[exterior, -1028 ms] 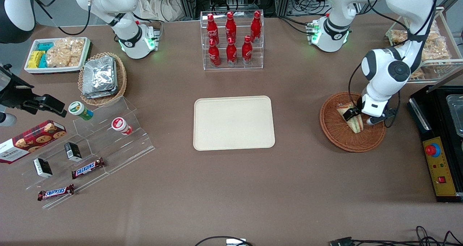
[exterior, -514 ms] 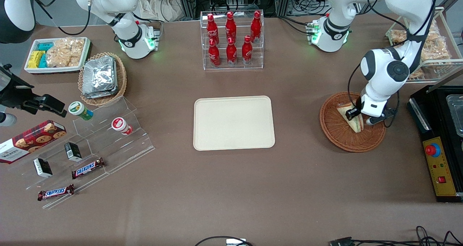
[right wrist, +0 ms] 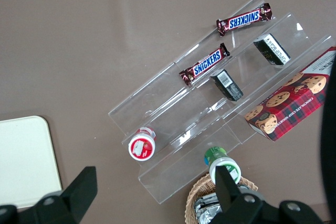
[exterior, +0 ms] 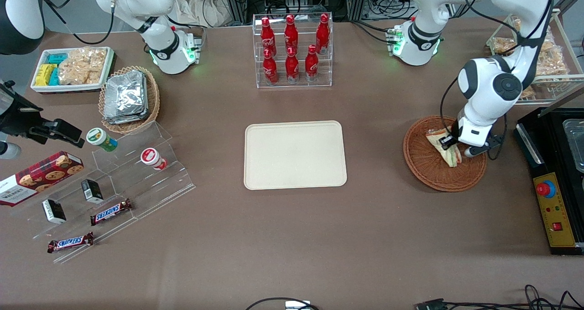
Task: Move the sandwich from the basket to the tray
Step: 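Lift the sandwich up out of the basket with the left gripper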
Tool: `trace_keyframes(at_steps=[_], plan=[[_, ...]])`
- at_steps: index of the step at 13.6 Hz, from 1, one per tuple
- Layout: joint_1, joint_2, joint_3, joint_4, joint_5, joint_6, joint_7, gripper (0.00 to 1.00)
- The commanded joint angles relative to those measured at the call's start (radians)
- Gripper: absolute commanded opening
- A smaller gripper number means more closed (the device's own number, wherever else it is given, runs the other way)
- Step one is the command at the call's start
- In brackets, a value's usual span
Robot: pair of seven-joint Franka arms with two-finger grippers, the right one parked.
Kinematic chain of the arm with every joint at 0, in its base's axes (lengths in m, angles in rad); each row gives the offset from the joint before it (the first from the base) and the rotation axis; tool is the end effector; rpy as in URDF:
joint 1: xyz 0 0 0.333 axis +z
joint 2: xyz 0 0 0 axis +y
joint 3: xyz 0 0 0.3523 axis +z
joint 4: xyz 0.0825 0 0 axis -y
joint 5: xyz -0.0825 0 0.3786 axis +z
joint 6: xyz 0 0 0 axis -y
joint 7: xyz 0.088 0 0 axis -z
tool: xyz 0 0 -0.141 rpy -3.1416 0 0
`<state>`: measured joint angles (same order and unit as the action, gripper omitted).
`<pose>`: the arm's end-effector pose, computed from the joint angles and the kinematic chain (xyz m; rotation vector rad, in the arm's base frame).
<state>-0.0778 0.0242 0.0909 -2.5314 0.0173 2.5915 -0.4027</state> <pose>0.4621 0.0061 0.2757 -3.0738 -0.6249 -0.0589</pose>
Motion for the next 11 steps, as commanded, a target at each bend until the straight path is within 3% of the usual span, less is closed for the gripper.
trace_keyframes(at_steps=[1,3,7,11], plan=[[-0.008,-0.153,-0.026,0.058,0.006,-0.219,-0.005,0.00],[-0.008,-0.196,-0.040,0.190,0.007,-0.446,0.002,0.00],[-0.029,-0.153,-0.051,0.572,0.007,-0.879,0.004,0.00],[-0.045,-0.093,-0.083,0.799,0.006,-1.077,0.039,0.00]])
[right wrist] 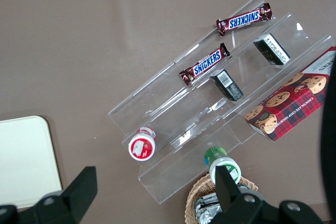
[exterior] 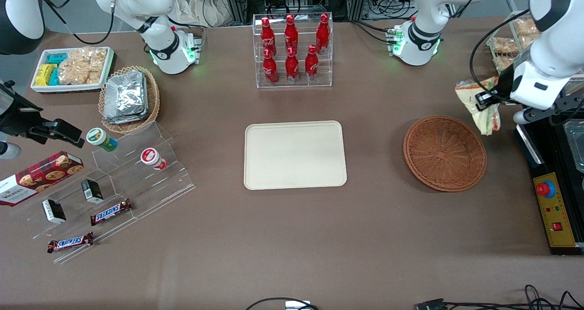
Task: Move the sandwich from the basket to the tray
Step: 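Lift the sandwich up out of the basket with the left gripper, then carry the held sandwich over the cream tray with the left gripper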
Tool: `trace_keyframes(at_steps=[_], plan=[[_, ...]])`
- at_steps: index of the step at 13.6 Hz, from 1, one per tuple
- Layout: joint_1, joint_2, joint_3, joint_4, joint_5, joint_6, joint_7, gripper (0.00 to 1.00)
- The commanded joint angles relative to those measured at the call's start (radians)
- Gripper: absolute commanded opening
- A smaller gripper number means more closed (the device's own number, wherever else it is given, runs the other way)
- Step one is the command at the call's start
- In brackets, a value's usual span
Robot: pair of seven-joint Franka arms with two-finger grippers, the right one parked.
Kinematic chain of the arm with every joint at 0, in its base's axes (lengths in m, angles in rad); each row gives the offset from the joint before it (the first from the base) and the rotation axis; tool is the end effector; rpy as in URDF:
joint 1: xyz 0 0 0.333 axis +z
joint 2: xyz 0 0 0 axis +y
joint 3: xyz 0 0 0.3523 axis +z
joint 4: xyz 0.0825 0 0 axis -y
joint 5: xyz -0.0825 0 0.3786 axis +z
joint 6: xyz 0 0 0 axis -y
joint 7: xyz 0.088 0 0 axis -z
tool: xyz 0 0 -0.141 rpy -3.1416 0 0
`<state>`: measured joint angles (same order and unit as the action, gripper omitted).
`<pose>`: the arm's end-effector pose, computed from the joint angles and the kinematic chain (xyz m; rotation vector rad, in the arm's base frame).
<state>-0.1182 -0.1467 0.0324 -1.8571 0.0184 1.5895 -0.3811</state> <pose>0.4854 -0.0382 0.5720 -3.0621 -0.4522 0.1775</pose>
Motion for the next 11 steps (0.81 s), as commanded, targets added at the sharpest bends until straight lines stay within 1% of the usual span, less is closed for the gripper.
trace_keyframes(at_steps=[1,2,5,6,10,11], plan=[[-0.005,0.091,-0.054,0.148,0.003,-0.085,0.010,0.00],[-0.005,0.105,-0.090,0.167,0.003,-0.086,0.005,0.00],[-0.005,0.180,-0.253,0.235,0.008,-0.102,-0.005,0.00],[-0.006,0.212,-0.306,0.265,0.006,-0.102,-0.042,0.00],[-0.006,0.386,-0.566,0.433,0.017,-0.102,-0.371,0.00],[-0.011,0.421,-0.633,0.443,0.058,-0.092,-0.428,0.00]])
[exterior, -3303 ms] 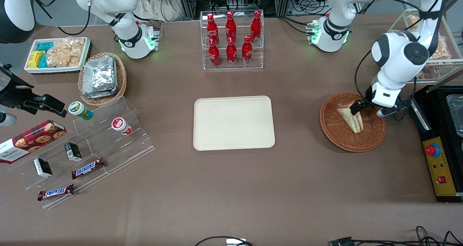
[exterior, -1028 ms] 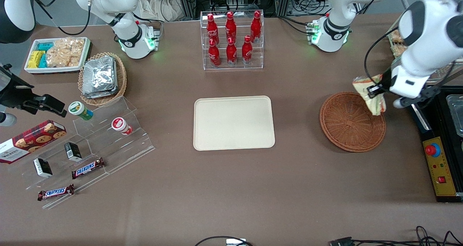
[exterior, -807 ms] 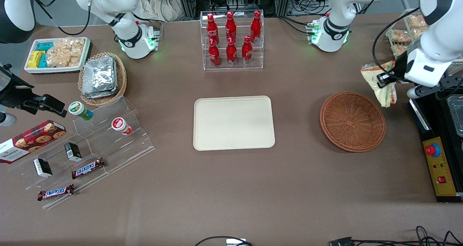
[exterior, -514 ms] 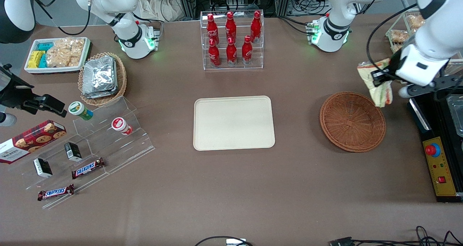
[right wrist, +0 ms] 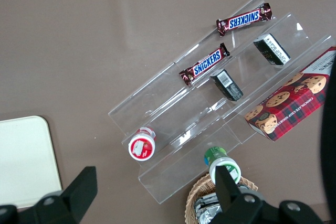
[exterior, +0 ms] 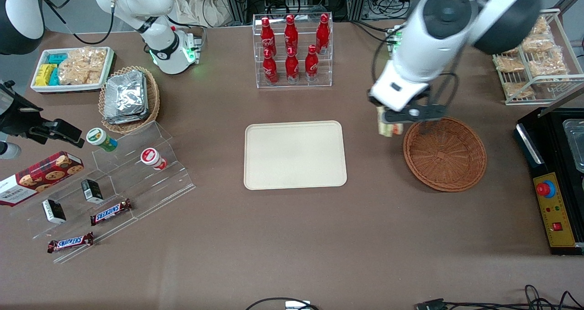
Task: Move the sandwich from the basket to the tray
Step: 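Carry the held sandwich over the cream tray with the left gripper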
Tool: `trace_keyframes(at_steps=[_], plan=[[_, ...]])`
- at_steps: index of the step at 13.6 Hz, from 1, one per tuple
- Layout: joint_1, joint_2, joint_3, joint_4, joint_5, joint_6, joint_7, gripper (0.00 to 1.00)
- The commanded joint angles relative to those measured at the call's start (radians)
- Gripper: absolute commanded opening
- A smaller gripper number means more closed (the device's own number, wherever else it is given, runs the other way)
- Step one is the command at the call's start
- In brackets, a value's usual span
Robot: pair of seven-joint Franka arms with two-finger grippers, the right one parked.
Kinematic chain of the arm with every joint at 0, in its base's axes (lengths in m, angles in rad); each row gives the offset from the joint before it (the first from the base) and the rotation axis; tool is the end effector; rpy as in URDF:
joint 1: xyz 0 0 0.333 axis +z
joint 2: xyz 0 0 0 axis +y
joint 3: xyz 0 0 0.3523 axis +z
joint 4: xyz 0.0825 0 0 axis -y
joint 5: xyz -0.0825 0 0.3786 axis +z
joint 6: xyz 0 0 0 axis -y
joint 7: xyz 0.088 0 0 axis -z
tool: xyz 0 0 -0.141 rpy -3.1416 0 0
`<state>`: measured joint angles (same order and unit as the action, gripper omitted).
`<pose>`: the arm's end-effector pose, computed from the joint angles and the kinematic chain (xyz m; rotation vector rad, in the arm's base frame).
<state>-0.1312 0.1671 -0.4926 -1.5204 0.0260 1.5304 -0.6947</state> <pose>0.4903 -0.3218 0.5620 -3.0898 -0.1091 0.2183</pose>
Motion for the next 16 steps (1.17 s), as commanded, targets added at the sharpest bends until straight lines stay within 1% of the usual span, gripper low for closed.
trace_keyframes(at_steps=[1,2,3,4,9,11,12,15,16], plan=[[0.001,0.139,-0.165,0.117,0.099,-0.029,-0.147,0.00],[0.001,0.164,-0.203,0.114,0.136,-0.027,-0.166,0.00],[-0.001,0.175,-0.213,0.105,0.162,-0.009,-0.169,0.00],[-0.001,0.190,-0.213,0.077,0.166,0.025,-0.169,0.02],[0.001,0.203,-0.202,-0.182,0.176,0.360,-0.169,0.03],[0.010,0.235,-0.201,-0.262,0.247,0.469,-0.170,0.03],[0.011,0.267,-0.201,-0.279,0.274,0.511,-0.177,0.03],[0.010,0.356,-0.173,-0.282,0.287,0.589,-0.177,0.03],[0.010,0.377,-0.166,-0.285,0.302,0.608,-0.177,0.03]])
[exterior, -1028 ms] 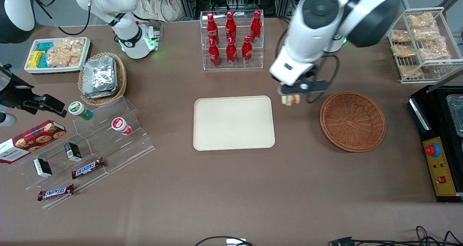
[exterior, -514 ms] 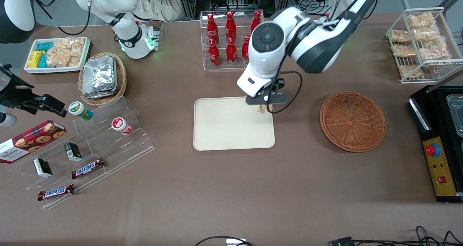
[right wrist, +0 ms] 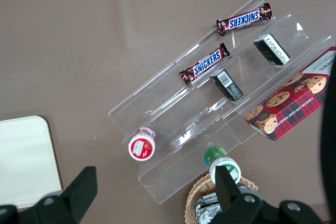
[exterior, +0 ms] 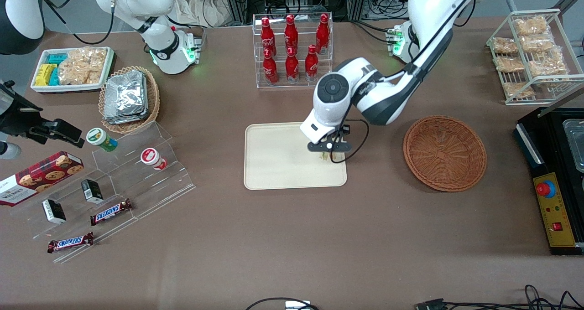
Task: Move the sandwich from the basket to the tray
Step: 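Lower the sandwich onto the tray and open the left gripper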
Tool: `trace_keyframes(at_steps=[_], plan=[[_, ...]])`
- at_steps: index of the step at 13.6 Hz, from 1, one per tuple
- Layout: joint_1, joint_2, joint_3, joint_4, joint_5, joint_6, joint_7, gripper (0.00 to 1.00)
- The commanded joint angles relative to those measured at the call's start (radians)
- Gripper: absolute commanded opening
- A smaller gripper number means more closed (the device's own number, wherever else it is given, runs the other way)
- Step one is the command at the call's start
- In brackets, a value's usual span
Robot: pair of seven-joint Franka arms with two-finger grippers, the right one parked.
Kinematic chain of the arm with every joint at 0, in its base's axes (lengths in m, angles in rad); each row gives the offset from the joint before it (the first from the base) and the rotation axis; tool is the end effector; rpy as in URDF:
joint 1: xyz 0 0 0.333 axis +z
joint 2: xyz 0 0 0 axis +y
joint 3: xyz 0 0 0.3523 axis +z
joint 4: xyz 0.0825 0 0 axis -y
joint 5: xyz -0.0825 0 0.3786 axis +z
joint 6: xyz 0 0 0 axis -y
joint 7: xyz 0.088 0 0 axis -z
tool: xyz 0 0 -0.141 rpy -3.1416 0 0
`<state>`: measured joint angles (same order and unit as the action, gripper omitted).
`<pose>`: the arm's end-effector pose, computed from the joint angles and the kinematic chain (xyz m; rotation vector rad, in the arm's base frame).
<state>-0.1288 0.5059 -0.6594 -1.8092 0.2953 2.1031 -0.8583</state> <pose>0.4895 -0.4136 0.3054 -3.1102 0.0727 0.1612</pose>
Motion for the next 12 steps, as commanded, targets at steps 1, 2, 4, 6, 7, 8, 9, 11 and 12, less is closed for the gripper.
trace_keyframes(at_steps=[1,2,4,6,7,8,9,11,12], plan=[[0.008,0.054,0.012,-0.001,0.051,0.041,-0.013,0.03],[0.008,0.066,0.015,-0.010,0.059,0.069,-0.015,0.03],[0.009,0.092,0.035,-0.030,0.059,0.132,-0.015,0.04],[0.005,0.111,0.040,-0.030,0.061,0.146,-0.015,0.04],[0.003,0.115,0.044,-0.033,0.064,0.147,-0.015,0.05],[0.003,0.118,0.046,-0.035,0.064,0.150,-0.015,0.05],[0.003,0.121,0.046,-0.038,0.064,0.158,-0.015,0.07],[0.003,0.125,0.047,-0.039,0.064,0.163,-0.015,0.35],[0.003,0.123,0.050,-0.039,0.062,0.163,-0.018,0.96]])
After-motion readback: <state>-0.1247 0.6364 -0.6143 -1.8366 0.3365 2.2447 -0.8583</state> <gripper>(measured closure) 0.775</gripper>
